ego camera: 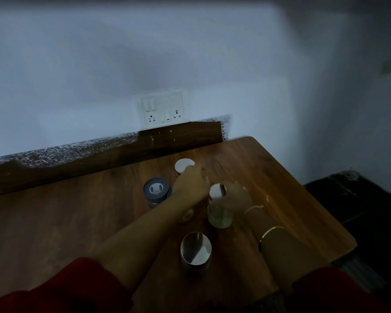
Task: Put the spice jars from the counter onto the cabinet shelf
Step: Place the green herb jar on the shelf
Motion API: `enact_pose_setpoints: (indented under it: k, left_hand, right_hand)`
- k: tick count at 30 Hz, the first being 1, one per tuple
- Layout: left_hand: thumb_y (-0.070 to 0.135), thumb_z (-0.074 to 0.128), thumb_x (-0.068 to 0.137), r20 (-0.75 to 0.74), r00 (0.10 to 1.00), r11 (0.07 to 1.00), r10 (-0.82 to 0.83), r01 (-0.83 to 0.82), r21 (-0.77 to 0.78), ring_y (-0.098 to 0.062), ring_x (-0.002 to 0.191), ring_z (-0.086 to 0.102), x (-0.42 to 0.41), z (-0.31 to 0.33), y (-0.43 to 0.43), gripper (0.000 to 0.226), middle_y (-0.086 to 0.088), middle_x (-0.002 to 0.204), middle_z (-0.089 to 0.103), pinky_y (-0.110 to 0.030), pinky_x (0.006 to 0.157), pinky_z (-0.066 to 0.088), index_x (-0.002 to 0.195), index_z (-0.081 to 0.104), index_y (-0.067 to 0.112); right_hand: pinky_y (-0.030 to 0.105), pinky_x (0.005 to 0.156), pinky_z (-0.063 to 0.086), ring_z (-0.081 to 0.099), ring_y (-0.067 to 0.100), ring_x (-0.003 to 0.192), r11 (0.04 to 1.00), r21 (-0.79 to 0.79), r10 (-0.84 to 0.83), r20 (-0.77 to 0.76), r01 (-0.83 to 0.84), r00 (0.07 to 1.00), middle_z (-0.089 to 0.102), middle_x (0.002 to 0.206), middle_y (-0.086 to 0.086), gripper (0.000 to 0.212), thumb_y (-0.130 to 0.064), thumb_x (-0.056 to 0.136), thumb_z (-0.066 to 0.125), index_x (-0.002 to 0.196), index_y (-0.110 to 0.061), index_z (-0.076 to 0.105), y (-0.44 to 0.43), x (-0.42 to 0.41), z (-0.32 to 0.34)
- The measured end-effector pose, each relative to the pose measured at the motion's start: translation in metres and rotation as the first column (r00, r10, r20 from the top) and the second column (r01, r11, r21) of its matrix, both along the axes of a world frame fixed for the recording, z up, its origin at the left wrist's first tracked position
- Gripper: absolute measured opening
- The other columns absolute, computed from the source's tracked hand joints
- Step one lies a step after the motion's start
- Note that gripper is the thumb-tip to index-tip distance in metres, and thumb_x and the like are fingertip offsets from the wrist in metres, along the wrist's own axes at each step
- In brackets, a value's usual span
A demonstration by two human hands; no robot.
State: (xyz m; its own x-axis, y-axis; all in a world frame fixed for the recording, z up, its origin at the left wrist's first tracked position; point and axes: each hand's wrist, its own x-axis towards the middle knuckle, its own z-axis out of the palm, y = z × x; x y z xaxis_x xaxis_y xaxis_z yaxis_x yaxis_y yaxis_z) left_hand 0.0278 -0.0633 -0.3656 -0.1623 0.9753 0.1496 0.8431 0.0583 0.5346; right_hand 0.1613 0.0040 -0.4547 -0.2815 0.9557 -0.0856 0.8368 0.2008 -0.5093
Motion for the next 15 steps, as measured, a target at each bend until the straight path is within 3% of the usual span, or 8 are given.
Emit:
enact_pose_setpoints:
  k: [2, 5, 12, 15]
  left_hand:
    - [0.022, 0.051, 0.093, 0.099, 0.995, 0.998, 0.003, -0.009, 0.067, -0.017, 0.108, 0.055, -0.008, 0.01, 0.006, 0.033, -0.005, 0.125, 0.056, -0.027, 0.083, 0.044, 0.126, 0.051, 0.014]
    - [0.021, 0.05, 0.094, 0.206, 0.978, 0.984, 0.024, -0.059, 0.169, -0.009, 0.102, 0.05, -0.016, 0.033, 0.017, 0.032, -0.004, 0.126, 0.055, -0.021, 0.08, 0.039, 0.126, 0.052, 0.017]
    - [0.023, 0.041, 0.099, 0.425, 0.9, 0.88, 0.092, -0.273, 0.388, -0.012, 0.1, 0.049, -0.04, 0.106, 0.026, 0.025, -0.004, 0.119, 0.057, -0.024, 0.08, 0.037, 0.119, 0.054, 0.014]
    - [0.026, 0.039, 0.099, 0.591, 0.8, 0.834, 0.104, -0.395, 0.387, -0.016, 0.096, 0.051, -0.048, 0.133, 0.023, 0.024, -0.001, 0.108, 0.054, -0.026, 0.076, 0.044, 0.115, 0.052, 0.015]
  right_hand:
    - [0.031, 0.086, 0.048, 0.053, 0.019, 0.104, 0.999, -0.039, 0.002, -0.168, -0.008, 0.986, 0.056, 0.125, 0.004, 0.063, -0.045, 0.071, 0.075, 0.125, -0.019, 0.055, 0.013, -0.004, 0.031]
    - [0.027, 0.084, 0.044, 0.052, 0.018, 0.111, 0.996, -0.019, 0.068, -0.403, -0.083, 0.913, 0.054, 0.133, 0.003, 0.071, -0.039, 0.072, 0.076, 0.135, -0.019, 0.051, 0.024, -0.01, 0.086]
    - [0.024, 0.094, 0.046, 0.054, 0.013, 0.115, 0.961, 0.181, 0.276, -0.671, -0.21, 0.688, 0.058, 0.13, 0.0, 0.053, -0.019, 0.08, 0.073, 0.131, -0.015, 0.057, 0.028, -0.026, 0.209]
    - [0.017, 0.074, 0.051, 0.06, 0.007, 0.099, 0.94, 0.218, 0.33, -0.767, -0.261, 0.551, 0.062, 0.118, -0.003, 0.044, -0.015, 0.083, 0.07, 0.125, -0.02, 0.061, 0.03, -0.03, 0.248]
